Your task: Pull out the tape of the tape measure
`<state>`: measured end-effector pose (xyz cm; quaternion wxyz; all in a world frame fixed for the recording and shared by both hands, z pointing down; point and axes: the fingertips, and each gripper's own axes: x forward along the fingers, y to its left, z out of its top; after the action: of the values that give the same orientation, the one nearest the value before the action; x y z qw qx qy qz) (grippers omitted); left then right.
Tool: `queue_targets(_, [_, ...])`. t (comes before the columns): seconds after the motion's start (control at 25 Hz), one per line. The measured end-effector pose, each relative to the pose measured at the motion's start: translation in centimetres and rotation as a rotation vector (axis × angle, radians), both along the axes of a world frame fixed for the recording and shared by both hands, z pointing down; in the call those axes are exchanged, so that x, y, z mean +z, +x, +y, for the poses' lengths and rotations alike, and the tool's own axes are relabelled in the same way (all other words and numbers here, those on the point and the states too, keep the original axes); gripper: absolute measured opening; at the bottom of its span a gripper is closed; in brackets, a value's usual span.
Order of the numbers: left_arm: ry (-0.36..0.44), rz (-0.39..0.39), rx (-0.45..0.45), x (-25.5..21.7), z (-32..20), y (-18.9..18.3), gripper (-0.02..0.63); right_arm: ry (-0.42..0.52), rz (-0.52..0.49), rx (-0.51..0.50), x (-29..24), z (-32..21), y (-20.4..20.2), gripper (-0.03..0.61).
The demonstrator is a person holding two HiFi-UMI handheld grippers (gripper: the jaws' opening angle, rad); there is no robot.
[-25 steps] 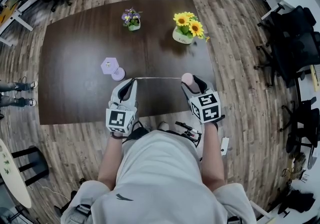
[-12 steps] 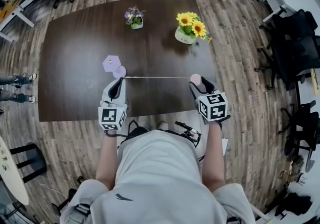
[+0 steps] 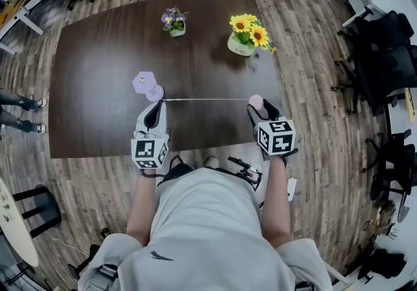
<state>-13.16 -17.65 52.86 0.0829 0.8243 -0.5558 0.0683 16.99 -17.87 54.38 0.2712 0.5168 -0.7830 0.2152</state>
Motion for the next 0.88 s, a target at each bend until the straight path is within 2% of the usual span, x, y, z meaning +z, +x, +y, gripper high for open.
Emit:
queue_targets(0.36, [-0.089,-0.059,0.027,3.9,-0.9,0.7,0.012,-0.059,0.019,-0.005,3.5,-0.6,0.5,0.214])
queue_targets(0.88, [-0.320,-0.175,0.049,14.1,-4.0,2.2,0.012,-0.194,0.090,0.011,12.3,-3.1,1.7,0.215])
